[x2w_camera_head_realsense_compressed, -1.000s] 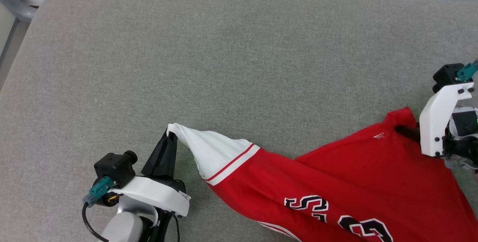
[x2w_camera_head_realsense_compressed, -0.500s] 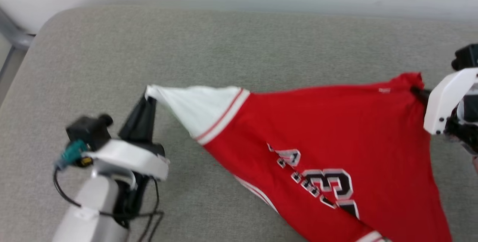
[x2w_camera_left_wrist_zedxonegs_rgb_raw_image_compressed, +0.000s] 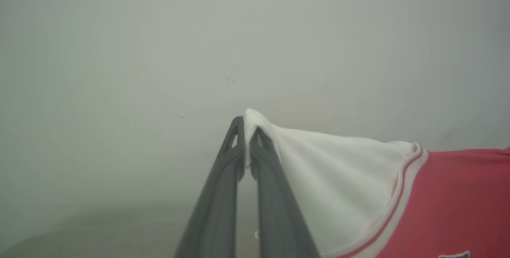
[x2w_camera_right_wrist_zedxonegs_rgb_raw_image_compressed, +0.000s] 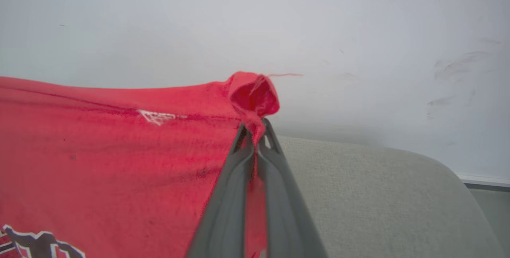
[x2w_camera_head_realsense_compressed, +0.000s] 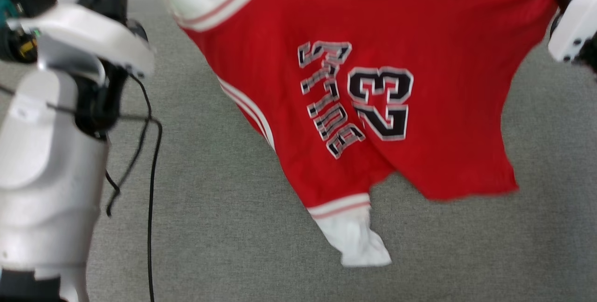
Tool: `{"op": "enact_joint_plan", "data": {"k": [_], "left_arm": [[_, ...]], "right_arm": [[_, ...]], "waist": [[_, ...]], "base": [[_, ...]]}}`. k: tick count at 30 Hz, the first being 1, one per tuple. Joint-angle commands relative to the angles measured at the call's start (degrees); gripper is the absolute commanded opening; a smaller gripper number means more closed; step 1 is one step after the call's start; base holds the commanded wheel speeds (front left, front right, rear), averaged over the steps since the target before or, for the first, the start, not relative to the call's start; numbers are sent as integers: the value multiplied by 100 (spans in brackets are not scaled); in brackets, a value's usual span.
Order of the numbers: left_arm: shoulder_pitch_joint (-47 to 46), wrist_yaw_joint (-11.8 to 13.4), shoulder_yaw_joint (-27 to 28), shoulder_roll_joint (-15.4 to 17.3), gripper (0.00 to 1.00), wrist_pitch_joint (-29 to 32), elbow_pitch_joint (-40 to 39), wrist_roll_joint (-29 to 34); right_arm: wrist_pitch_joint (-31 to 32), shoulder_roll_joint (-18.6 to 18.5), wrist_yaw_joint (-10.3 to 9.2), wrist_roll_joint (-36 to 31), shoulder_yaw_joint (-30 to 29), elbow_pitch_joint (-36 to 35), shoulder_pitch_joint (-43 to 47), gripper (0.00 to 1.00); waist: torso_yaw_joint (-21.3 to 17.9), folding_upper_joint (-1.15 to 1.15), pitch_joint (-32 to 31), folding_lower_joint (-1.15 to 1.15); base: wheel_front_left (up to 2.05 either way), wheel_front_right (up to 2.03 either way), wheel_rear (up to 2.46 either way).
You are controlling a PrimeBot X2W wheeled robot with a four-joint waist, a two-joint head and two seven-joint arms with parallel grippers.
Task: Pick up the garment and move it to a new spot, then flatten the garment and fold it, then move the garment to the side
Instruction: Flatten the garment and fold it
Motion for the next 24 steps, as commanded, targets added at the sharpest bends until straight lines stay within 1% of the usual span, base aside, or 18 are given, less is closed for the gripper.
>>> {"op": "enact_joint_plan", "data": {"k": [1, 3, 6, 10, 13, 18, 22, 24], "left_arm": [[-227, -14, 33, 62, 0, -9, 149, -19], [-784, -33, 47, 93, 0, 9, 503, 19], [-1535, -58, 62, 133, 0, -118, 950, 111], [-2381, -84, 44, 336, 0, -237, 1512, 285], [-2920, -104, 76, 512, 0, -266, 1771, 340], [-3665, -99, 115, 736, 0, -307, 2000, 412], [-4064, -113, 50, 781, 0, -249, 2023, 472], [-4156, -74, 13, 724, 0, -226, 2027, 468]], "right_arm": [[-81, 15, -9, -81, -49, 31, -169, 0], [-156, 19, -9, -190, -162, 69, -547, 0], [-289, 37, -10, -370, -287, 108, -1035, 0], [-494, 158, -10, -554, -424, 199, -1693, 0], [-586, 211, -12, -662, -513, 267, -2199, 0], [-737, 263, -13, -850, -638, 412, -2960, 0], [-844, 337, -13, -964, -673, 549, -3392, 0], [-888, 399, -12, -1003, -624, 628, -3520, 0]], "waist": [[-18, 0, 40, -1], [-19, 0, 206, -1], [-8, 0, 445, -1], [-83, 0, 630, -1], [-143, 0, 839, -1], [-183, 0, 1257, -1], [-160, 0, 1582, -1], [-144, 0, 1728, -1]], "base": [[0, 0, 0], [0, 0, 0], [0, 0, 0], [0, 0, 0], [0, 0, 0], [0, 0, 0], [0, 0, 0], [0, 0, 0]]}}
